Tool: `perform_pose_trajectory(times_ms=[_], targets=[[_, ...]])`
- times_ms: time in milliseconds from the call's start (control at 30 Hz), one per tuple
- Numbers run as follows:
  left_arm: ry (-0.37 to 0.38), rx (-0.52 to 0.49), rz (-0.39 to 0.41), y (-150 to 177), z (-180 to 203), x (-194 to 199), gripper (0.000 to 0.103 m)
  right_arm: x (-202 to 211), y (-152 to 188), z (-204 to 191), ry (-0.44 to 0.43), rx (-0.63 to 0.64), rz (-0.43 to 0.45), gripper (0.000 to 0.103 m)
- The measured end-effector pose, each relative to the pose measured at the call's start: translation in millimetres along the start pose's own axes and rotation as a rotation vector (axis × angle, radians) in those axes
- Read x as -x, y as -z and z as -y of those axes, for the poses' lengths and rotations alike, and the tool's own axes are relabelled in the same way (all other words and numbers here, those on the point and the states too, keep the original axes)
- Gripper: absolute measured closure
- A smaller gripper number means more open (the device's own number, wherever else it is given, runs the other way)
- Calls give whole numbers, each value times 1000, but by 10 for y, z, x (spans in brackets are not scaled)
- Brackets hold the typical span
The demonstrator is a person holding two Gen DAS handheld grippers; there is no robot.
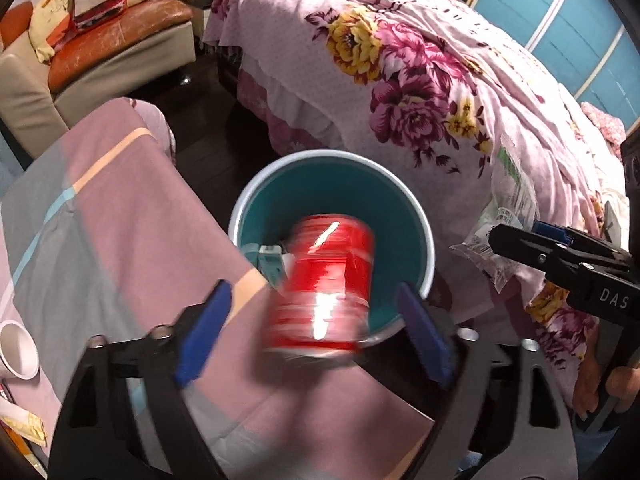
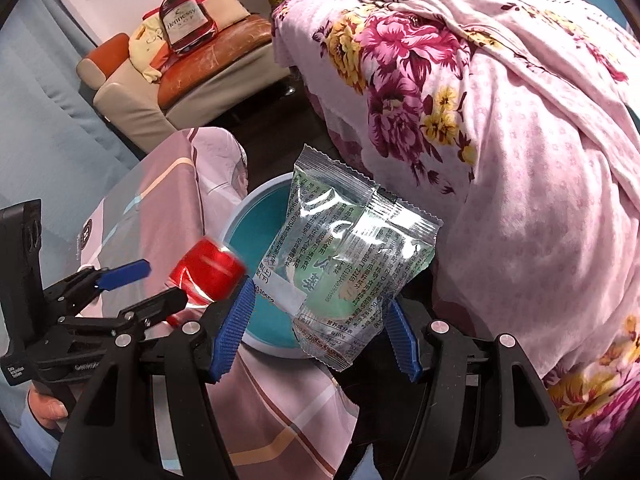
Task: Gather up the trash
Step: 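Open left tool to drop the can while right tool drops the packet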
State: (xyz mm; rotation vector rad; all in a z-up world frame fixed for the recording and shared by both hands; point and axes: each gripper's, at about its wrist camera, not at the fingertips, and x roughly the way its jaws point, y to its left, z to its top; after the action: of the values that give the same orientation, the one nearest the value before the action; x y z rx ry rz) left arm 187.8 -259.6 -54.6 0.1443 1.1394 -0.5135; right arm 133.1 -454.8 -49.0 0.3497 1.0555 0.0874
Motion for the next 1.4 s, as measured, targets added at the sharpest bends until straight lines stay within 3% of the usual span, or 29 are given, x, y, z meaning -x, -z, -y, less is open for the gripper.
perform_pose_trajectory(times_ms=[1200,1400], targets=[[28,127,11,384,-630,246,10,-277,-34,-559,69,105,-63,41],[34,148,10,445,-742,271,10,-305,-53,-623,75,101,-72,34]])
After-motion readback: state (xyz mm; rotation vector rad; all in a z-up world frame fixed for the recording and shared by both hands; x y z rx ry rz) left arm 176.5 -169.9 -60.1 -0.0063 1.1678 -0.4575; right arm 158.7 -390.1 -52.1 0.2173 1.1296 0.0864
